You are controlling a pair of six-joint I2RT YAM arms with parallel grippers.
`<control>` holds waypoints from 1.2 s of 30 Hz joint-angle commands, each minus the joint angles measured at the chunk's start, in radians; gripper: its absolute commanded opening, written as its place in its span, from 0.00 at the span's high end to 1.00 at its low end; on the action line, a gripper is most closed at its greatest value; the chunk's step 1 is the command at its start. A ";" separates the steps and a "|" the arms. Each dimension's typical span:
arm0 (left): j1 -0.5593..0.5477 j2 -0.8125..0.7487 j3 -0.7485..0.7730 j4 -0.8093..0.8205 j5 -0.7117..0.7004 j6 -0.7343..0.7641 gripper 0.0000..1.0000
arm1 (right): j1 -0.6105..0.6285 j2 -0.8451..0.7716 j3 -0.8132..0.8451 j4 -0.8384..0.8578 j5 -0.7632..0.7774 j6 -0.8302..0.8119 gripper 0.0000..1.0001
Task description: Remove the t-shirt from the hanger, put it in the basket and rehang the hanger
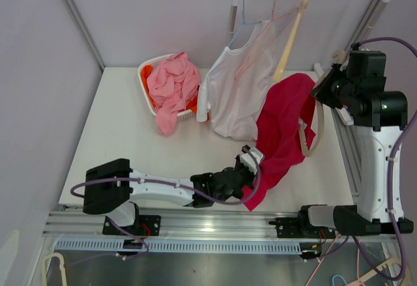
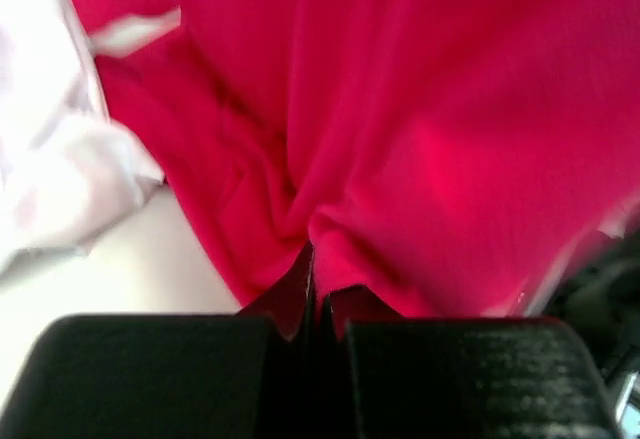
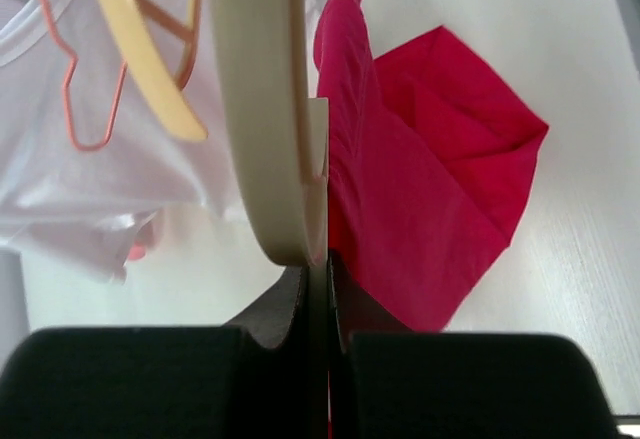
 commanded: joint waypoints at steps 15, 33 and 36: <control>0.320 0.048 0.215 -0.638 0.193 -0.517 0.99 | 0.082 -0.178 -0.029 -0.185 -0.150 -0.103 1.00; 0.840 -0.553 0.089 -0.985 0.397 -0.377 0.99 | 0.081 -0.226 0.034 -0.050 -0.410 0.007 1.00; 0.855 -0.576 0.089 -0.979 0.375 -0.368 0.99 | 0.082 -0.264 -0.065 0.017 -0.631 0.050 1.00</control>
